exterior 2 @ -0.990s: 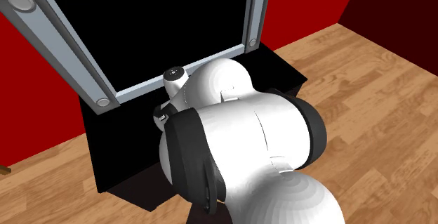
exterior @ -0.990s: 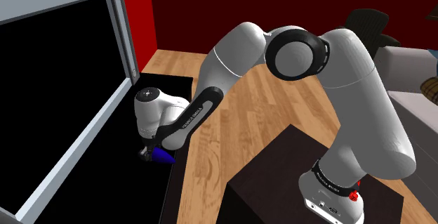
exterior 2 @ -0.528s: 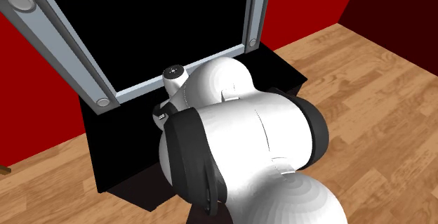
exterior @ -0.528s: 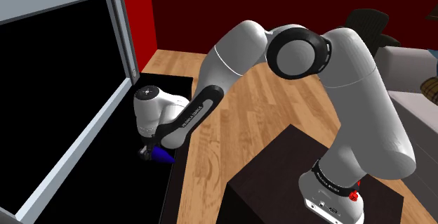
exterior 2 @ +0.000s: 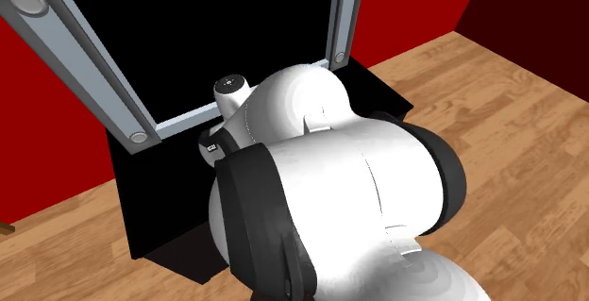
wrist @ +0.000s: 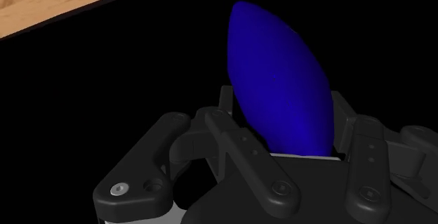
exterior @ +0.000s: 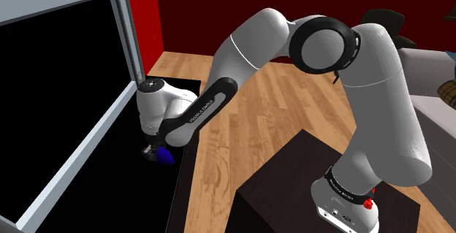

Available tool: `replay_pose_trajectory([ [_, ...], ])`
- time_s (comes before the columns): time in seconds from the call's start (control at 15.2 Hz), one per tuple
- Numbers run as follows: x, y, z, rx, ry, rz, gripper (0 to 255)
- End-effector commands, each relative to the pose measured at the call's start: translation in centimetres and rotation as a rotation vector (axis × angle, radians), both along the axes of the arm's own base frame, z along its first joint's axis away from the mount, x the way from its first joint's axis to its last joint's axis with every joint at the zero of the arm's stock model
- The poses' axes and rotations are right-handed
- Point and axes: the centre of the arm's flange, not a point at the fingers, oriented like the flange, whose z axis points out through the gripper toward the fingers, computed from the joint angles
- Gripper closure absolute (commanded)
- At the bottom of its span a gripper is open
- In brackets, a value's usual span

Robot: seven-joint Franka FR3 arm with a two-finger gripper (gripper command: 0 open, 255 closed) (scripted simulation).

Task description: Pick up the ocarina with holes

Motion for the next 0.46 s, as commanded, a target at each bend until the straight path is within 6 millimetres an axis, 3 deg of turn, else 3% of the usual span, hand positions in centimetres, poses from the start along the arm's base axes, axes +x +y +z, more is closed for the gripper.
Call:
replay_pose_trajectory([
  [0.0,0.1,-0.1,1.2,0.0,0.0,0.0,255],
  [0.26,0.1,-0.1,3.3,0.0,0.0,0.0,255],
  [0.4,0.1,-0.1,3.4,0.0,0.0,0.0,255],
])
